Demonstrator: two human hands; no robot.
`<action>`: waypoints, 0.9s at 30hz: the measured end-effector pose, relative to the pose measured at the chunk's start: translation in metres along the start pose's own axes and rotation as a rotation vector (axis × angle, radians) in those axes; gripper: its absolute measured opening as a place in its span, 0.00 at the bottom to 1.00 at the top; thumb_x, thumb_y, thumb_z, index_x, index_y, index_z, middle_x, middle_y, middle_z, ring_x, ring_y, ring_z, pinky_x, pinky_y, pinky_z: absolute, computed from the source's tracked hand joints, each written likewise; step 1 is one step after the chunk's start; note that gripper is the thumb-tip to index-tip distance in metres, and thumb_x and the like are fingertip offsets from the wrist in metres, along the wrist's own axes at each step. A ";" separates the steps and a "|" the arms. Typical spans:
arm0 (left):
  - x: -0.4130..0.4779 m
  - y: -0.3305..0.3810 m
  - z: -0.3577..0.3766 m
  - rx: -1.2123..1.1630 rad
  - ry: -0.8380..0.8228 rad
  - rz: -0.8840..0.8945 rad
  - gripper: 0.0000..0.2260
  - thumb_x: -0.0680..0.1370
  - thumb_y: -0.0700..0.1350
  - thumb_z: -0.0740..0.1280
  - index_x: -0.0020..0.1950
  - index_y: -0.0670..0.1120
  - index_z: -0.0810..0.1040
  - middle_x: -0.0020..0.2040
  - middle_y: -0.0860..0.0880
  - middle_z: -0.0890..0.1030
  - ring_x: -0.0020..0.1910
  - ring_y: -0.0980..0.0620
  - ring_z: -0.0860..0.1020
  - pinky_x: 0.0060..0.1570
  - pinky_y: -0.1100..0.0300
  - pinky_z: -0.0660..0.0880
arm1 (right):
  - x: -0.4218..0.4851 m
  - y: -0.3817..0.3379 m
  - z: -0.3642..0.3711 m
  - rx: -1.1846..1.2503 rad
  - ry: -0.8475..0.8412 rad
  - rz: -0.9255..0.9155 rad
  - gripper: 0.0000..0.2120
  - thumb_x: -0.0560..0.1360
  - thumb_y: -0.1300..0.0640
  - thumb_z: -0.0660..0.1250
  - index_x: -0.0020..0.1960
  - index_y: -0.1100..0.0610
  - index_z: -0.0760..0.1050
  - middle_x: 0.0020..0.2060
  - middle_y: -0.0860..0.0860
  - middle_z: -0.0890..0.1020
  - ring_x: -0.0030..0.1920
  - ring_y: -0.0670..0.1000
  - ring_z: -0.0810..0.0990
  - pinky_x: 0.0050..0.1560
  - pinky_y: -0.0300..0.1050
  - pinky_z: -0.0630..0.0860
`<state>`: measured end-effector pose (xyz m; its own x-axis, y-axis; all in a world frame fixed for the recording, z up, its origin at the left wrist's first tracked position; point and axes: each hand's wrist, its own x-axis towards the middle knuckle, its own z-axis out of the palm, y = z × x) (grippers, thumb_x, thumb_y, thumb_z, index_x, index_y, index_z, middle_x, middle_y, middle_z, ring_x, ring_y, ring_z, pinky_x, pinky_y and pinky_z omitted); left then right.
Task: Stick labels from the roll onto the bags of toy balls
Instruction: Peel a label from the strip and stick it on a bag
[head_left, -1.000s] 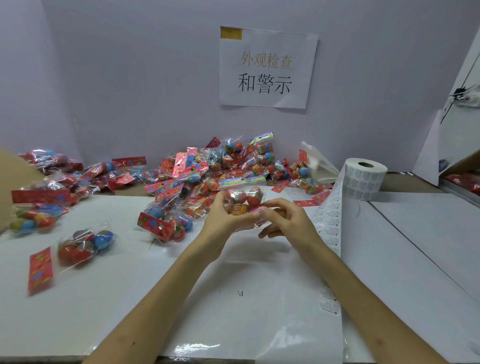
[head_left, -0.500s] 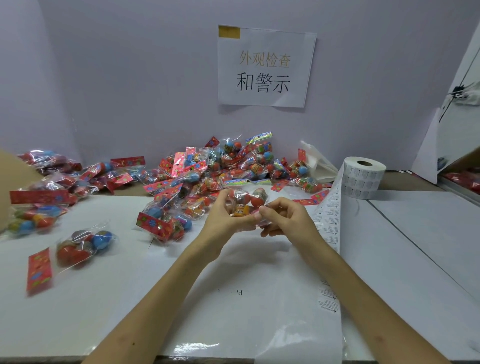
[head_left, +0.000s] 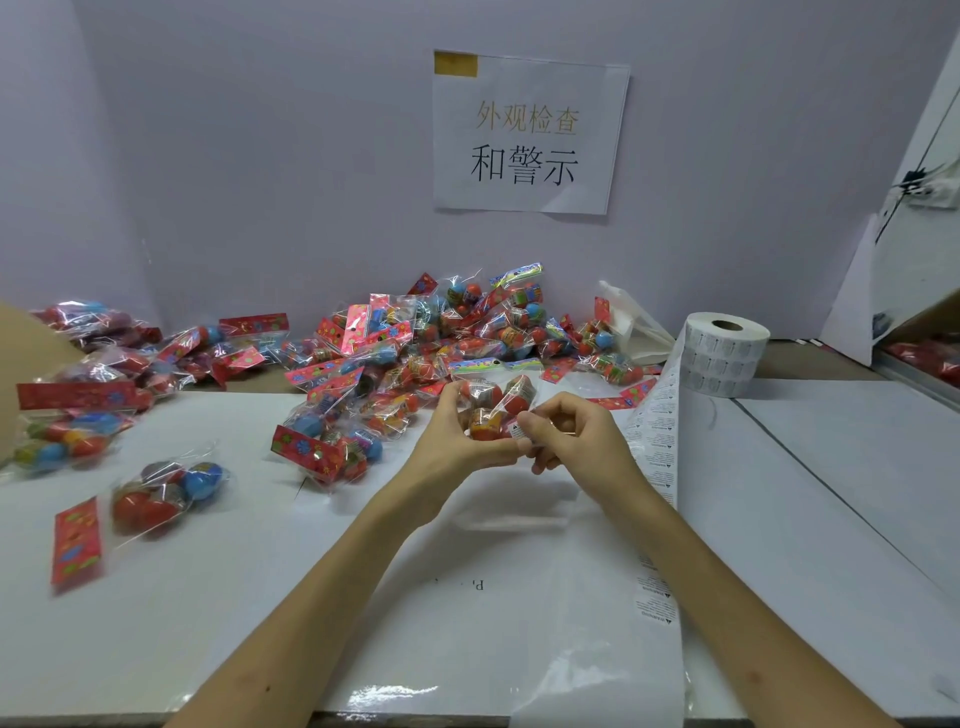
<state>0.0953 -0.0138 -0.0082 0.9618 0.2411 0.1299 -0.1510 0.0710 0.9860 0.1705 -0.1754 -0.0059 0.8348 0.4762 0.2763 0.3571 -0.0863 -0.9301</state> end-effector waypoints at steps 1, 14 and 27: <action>0.000 0.000 0.001 0.015 0.013 0.000 0.33 0.64 0.39 0.85 0.61 0.54 0.72 0.48 0.51 0.86 0.47 0.48 0.87 0.43 0.58 0.83 | 0.000 0.000 0.001 -0.020 -0.008 -0.010 0.11 0.77 0.53 0.74 0.47 0.61 0.79 0.33 0.55 0.85 0.31 0.56 0.84 0.36 0.45 0.80; -0.004 0.006 0.001 -0.119 0.005 -0.038 0.24 0.73 0.36 0.77 0.64 0.48 0.72 0.50 0.41 0.87 0.50 0.39 0.86 0.47 0.54 0.84 | 0.001 -0.003 0.000 0.094 -0.033 -0.006 0.06 0.81 0.58 0.69 0.48 0.61 0.78 0.33 0.54 0.85 0.30 0.54 0.83 0.37 0.50 0.82; -0.007 0.010 0.001 0.015 0.046 -0.053 0.09 0.75 0.38 0.76 0.55 0.44 0.83 0.47 0.44 0.88 0.45 0.42 0.87 0.40 0.55 0.83 | 0.000 -0.006 -0.003 0.029 -0.064 0.002 0.09 0.79 0.50 0.70 0.55 0.55 0.78 0.44 0.48 0.86 0.46 0.49 0.86 0.38 0.40 0.78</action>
<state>0.0873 -0.0158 0.0009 0.9568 0.2812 0.0732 -0.0965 0.0700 0.9929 0.1695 -0.1772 0.0007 0.8067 0.5310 0.2594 0.3426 -0.0625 -0.9374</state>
